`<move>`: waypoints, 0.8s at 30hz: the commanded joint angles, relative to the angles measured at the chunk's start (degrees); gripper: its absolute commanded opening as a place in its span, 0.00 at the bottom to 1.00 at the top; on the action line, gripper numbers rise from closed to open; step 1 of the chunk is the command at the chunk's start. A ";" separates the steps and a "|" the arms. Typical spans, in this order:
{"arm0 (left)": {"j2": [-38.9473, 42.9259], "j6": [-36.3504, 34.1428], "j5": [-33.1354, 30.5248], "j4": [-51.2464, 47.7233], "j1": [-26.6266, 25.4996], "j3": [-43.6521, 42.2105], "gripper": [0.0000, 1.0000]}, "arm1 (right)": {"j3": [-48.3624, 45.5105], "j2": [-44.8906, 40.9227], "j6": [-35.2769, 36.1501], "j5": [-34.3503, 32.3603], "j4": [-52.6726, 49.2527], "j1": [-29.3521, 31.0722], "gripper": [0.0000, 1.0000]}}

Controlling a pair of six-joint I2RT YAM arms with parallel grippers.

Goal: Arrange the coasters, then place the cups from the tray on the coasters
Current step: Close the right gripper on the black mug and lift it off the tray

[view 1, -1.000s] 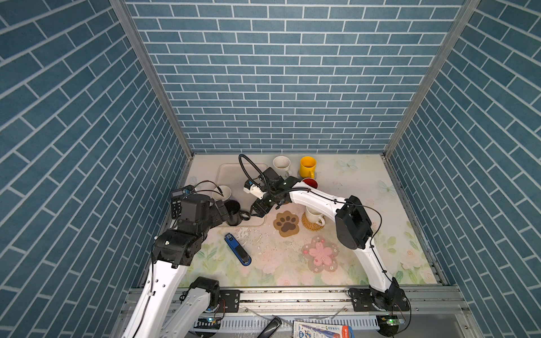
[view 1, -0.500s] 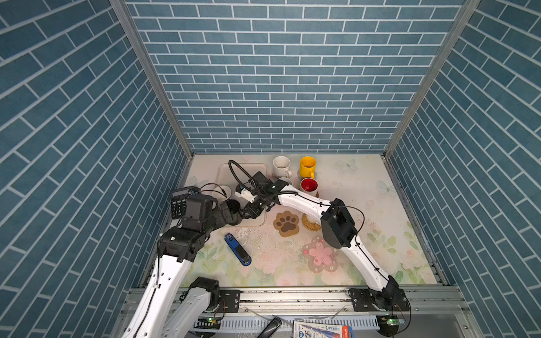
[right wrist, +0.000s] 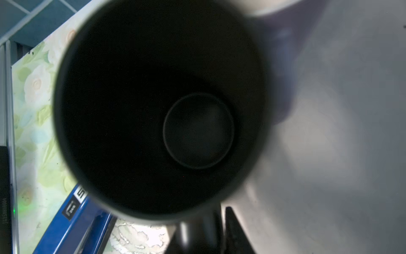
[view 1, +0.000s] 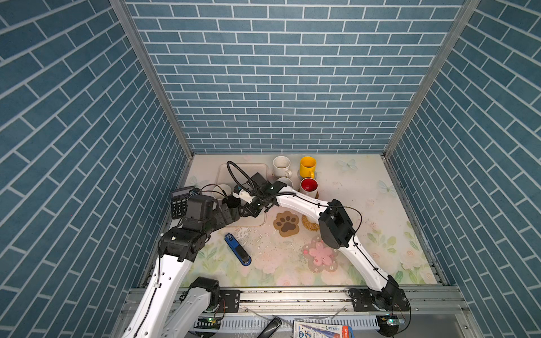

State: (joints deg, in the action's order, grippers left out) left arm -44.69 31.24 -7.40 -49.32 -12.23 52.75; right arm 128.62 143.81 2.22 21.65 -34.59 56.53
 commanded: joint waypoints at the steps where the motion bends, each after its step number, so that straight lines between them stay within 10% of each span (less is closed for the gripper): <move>1: -0.04 0.12 0.53 -1.04 0.54 -0.02 0.99 | 0.79 0.43 -0.50 0.24 1.54 0.42 0.14; 24: -0.05 -0.19 0.46 -2.78 0.54 1.04 0.99 | -16.09 -12.63 -1.19 -4.77 9.71 0.40 0.00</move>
State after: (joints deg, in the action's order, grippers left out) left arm -44.64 31.46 -7.16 -50.00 -12.23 53.01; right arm 114.28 135.74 1.32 18.24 -27.42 56.73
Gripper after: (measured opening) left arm 0.994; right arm 0.175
